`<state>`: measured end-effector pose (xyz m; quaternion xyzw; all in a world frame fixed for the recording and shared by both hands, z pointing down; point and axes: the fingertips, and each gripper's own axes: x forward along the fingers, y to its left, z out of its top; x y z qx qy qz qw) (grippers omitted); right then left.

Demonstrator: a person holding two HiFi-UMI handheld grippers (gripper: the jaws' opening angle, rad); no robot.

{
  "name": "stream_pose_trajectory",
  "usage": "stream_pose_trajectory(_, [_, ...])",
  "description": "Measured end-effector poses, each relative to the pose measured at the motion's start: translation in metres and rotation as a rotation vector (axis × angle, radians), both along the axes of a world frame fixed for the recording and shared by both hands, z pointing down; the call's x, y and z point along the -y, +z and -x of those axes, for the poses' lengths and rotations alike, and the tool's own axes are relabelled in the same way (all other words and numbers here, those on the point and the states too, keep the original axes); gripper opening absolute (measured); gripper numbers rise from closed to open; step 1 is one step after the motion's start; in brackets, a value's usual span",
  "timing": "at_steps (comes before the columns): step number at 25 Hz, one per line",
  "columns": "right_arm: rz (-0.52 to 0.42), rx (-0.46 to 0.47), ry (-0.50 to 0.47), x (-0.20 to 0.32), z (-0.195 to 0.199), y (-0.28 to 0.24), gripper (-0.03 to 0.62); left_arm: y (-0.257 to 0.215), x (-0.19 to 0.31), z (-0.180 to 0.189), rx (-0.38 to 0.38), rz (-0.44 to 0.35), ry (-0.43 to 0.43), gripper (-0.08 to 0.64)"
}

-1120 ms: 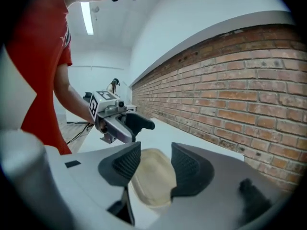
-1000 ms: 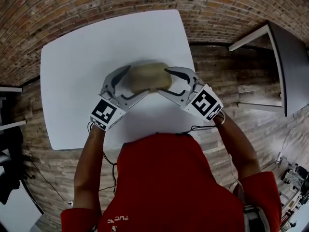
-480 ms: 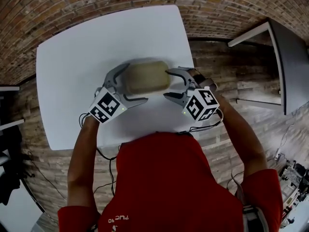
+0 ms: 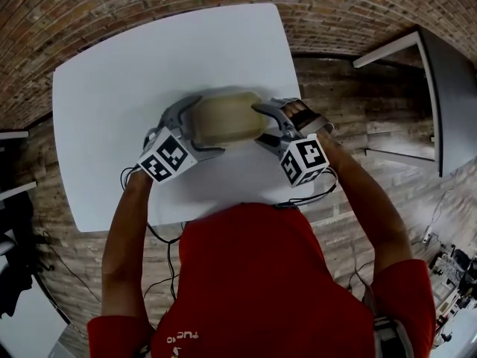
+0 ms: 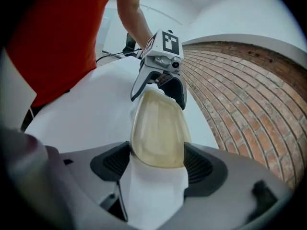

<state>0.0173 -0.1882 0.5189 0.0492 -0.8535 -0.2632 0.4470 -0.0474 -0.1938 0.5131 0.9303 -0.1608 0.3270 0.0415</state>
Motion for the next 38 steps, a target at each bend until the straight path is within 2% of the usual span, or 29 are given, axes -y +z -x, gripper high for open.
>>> stream_pose_trajectory(6, [0.065,-0.011,-0.021,0.0,0.003,0.001,0.317,0.003,0.007,0.002,0.058,-0.051,0.006,0.562])
stream_pose_trajectory(14, [0.354,-0.025,-0.015,-0.003,0.002,-0.009,0.316,0.005,0.01,0.002,0.079,-0.093,-0.01,0.561])
stream_pose_trajectory(20, [0.554,0.084,0.047,-0.003,0.007,-0.026,0.316,0.007,0.009,0.002,0.104,-0.118,-0.015,0.56])
stream_pose_trajectory(22, [0.518,0.087,0.057,-0.002,0.007,-0.026,0.318,0.007,0.009,0.003,0.1,-0.115,-0.02,0.56])
stream_pose_trajectory(26, [0.29,-0.017,0.052,-0.004,0.007,-0.013,0.318,0.005,0.008,0.003,0.078,-0.104,-0.045,0.56])
stream_pose_trajectory(29, [0.199,-0.044,0.043,-0.011,0.016,-0.014,0.318,0.004,0.008,0.002,0.068,-0.103,-0.067,0.56])
stream_pose_trajectory(35, [0.115,-0.066,0.019,-0.019,0.053,-0.011,0.318,0.004,0.008,0.002,0.061,-0.102,-0.09,0.56])
stream_pose_trajectory(38, [0.141,-0.09,0.032,-0.014,0.058,-0.007,0.316,0.004,0.008,0.0,0.065,-0.107,-0.09,0.56])
